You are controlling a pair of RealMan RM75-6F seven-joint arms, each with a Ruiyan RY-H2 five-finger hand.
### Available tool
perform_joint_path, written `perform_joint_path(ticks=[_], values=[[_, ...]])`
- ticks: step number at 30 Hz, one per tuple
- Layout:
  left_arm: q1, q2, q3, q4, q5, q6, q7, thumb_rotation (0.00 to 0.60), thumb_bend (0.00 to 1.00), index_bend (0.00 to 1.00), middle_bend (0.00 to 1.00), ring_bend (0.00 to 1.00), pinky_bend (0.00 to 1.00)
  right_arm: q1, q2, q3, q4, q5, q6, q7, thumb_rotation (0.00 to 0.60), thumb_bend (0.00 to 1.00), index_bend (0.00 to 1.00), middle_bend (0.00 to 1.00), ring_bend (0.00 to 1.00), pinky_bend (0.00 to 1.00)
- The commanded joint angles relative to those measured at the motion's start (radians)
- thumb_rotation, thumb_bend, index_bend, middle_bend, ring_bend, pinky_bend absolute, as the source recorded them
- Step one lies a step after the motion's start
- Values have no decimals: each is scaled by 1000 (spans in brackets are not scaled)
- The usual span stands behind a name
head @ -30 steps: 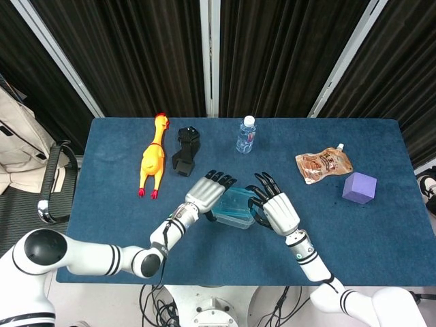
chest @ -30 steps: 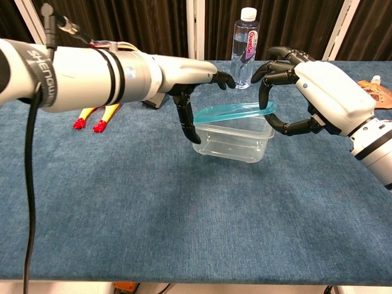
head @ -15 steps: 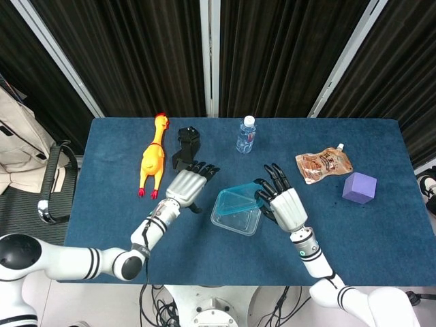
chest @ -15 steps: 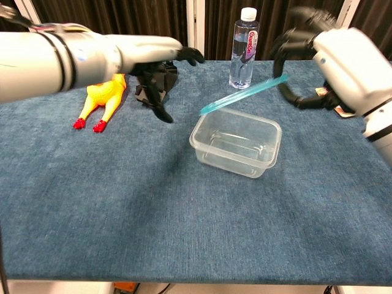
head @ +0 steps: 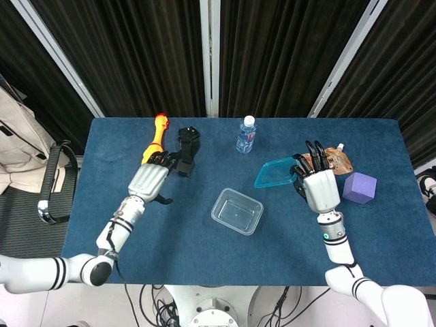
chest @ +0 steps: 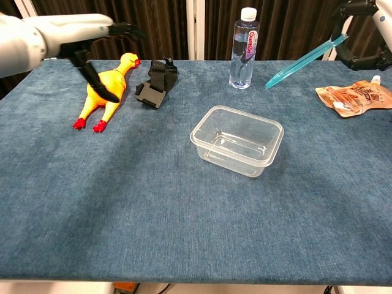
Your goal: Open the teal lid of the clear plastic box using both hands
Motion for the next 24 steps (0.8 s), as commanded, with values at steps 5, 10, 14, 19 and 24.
perform_joint_path(ticks=[5, 10, 14, 19, 24], values=[[60, 9, 23, 1, 34, 33, 9, 600, 0, 53, 32, 0, 0, 22, -45, 18, 123, 61, -102, 70, 600, 546, 663, 269, 0, 0], [108, 23, 31, 1, 51, 68, 16, 600, 0, 53, 32, 0, 0, -4, -44, 2, 115, 84, -146, 76, 600, 272, 46, 41, 0, 0], [152, 47, 33, -1, 69, 95, 4, 600, 0, 53, 32, 0, 0, -62, 23, -20, -21, 100, -163, 129, 600, 158, 0, 0, 0, 0], [208, 86, 44, -12, 91, 128, -6, 600, 0, 53, 32, 0, 0, -141, 171, -63, -234, 96, -150, 92, 600, 98, 0, 0, 0, 0], [269, 133, 61, -4, 128, 170, -11, 600, 0, 53, 32, 0, 0, -199, 391, -117, -521, 76, -169, 51, 600, 105, 0, 12, 0, 0]])
